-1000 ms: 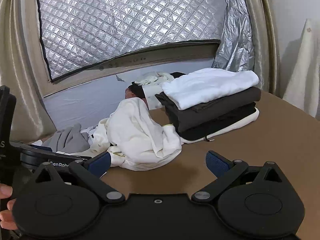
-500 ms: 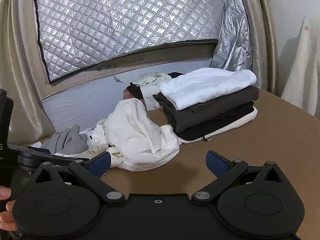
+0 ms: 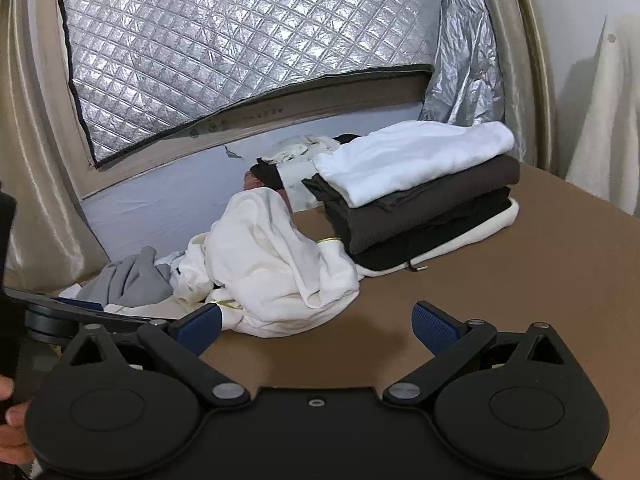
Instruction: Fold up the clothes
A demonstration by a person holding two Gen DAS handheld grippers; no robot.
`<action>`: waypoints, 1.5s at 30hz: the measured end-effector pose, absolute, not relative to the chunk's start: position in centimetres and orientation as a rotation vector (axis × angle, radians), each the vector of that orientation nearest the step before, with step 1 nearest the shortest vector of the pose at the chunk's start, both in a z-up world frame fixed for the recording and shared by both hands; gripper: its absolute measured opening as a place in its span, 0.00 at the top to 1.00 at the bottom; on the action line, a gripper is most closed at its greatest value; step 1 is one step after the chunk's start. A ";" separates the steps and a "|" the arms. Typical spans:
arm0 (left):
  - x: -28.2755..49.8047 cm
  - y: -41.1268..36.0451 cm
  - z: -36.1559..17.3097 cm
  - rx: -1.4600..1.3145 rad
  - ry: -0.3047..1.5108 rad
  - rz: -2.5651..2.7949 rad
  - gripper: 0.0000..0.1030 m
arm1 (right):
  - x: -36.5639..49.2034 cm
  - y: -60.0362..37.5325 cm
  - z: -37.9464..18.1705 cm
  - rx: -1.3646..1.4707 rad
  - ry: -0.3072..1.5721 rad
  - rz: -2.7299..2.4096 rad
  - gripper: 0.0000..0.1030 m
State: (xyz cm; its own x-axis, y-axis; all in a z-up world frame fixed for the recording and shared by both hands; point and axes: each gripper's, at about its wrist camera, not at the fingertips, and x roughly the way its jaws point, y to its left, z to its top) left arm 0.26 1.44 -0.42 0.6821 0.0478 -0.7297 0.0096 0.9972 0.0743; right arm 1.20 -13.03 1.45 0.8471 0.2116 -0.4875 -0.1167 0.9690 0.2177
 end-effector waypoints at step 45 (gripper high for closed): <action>25.3 18.4 -17.2 -1.091 0.924 -0.159 0.29 | 40.0 -4.0 -9.3 0.367 0.837 0.384 0.17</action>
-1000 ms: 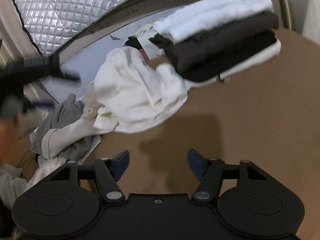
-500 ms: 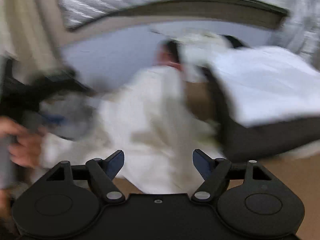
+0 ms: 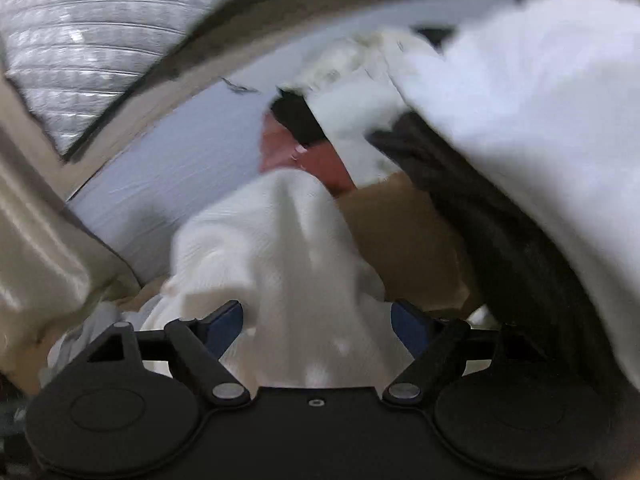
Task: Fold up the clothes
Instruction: 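Grasp the white waffle-knit garment with the right gripper while the left gripper pinches it too, then lift the white garment with both grippers and carry it onto open table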
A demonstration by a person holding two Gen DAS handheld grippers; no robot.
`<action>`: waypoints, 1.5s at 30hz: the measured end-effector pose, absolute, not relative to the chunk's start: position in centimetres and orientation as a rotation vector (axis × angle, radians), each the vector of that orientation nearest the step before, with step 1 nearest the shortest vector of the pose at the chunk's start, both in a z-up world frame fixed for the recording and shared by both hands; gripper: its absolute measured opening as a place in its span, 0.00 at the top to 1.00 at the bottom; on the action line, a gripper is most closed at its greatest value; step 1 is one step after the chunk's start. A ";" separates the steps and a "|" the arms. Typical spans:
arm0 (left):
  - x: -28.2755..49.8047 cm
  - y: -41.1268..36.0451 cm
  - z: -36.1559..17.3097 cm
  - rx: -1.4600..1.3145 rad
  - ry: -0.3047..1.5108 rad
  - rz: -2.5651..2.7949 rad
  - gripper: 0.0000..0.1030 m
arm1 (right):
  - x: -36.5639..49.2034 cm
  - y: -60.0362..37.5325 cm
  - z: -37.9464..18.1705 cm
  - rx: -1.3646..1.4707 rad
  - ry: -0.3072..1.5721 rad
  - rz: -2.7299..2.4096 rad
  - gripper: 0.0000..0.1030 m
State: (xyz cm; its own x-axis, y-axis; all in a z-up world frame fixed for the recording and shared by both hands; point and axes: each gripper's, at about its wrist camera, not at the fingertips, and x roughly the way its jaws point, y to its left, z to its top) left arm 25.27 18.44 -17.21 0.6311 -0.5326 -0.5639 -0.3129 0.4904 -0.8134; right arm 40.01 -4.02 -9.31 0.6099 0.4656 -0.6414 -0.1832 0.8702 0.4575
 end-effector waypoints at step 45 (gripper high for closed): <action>19.7 -3.5 -4.2 -0.784 1.029 -0.922 0.57 | 6.0 -11.5 1.9 0.384 0.584 0.013 0.89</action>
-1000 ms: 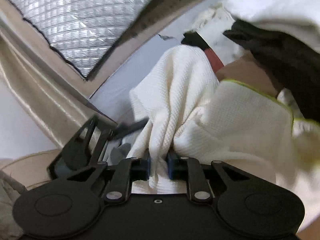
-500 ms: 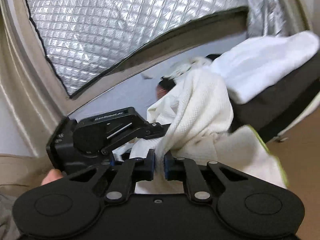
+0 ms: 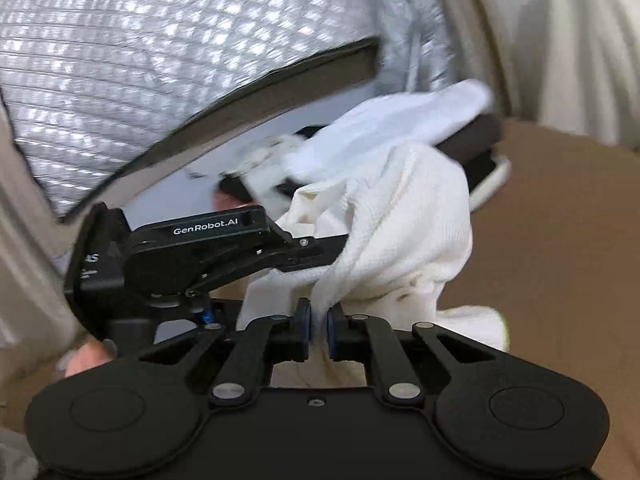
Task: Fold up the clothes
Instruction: 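Lift the white garment with both grippers and carry it onto open table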
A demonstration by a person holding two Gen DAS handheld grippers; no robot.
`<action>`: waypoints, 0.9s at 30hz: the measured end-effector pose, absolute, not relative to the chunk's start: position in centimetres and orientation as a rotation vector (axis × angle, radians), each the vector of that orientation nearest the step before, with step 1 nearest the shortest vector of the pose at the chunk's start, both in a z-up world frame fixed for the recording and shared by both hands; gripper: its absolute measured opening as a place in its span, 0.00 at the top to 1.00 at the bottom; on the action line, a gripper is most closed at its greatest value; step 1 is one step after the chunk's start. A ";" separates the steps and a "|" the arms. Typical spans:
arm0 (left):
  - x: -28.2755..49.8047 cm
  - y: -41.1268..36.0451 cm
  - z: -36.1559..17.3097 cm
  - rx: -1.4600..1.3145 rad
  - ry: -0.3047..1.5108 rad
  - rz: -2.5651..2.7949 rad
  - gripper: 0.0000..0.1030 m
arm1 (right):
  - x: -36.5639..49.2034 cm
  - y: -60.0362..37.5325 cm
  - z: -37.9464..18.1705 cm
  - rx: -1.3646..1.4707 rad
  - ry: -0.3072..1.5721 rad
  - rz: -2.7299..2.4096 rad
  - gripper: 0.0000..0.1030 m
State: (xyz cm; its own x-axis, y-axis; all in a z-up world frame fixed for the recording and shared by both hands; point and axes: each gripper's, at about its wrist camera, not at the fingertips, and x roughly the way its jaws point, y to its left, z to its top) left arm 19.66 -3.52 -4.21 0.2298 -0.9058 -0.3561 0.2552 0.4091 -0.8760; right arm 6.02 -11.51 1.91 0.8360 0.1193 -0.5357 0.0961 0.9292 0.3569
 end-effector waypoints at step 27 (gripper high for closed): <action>7.2 -12.6 -2.0 -0.443 0.988 -1.140 0.58 | -4.9 -16.3 3.8 0.309 0.523 -0.220 0.90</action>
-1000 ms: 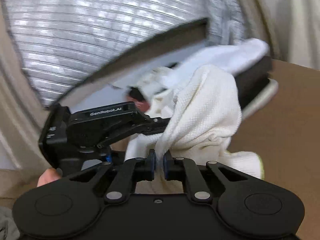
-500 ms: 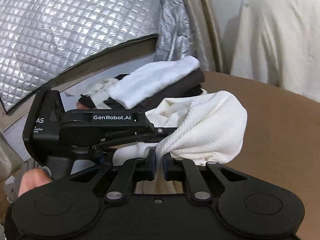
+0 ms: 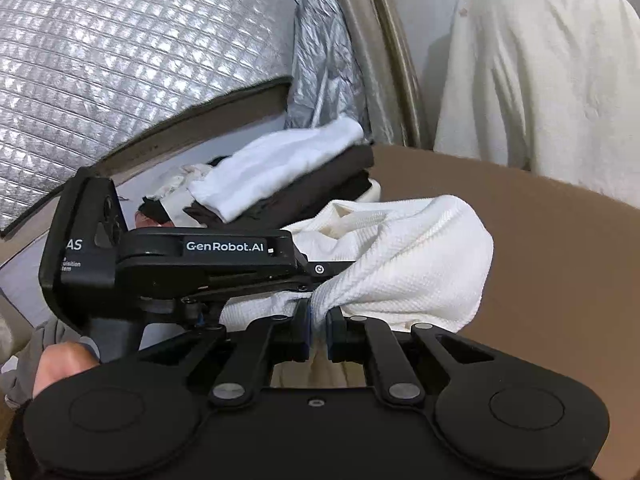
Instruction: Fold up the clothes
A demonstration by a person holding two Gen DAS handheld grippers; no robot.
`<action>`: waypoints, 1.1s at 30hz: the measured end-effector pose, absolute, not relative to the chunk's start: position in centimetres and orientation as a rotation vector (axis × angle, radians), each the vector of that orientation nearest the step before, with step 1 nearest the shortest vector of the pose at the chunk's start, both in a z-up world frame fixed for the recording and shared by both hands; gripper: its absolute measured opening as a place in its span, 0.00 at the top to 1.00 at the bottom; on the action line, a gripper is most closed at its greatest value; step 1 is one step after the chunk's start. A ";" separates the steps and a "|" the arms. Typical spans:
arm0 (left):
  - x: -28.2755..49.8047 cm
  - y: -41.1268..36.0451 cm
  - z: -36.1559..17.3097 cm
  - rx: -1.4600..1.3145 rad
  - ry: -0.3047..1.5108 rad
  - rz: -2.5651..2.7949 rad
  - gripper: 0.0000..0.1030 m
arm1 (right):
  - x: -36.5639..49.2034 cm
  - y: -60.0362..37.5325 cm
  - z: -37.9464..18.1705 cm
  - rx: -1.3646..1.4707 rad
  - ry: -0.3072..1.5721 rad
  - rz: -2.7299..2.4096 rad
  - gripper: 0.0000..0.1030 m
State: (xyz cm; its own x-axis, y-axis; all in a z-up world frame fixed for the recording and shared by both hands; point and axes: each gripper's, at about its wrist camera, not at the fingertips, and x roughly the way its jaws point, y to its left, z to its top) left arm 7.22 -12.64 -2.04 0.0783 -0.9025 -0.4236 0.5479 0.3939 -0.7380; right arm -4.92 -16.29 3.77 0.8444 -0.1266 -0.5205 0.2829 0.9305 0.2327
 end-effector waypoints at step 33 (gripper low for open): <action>18.0 -15.4 -8.2 0.037 1.092 -0.784 0.14 | -3.8 -31.6 -11.7 0.530 0.745 -0.350 0.41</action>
State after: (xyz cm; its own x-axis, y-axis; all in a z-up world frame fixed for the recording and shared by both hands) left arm 17.97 -15.41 -8.18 0.2245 -0.5506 -0.8040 0.5854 0.7358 -0.3404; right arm -3.79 -31.63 -11.74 0.6877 -0.1145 -0.7169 0.4785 0.8142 0.3288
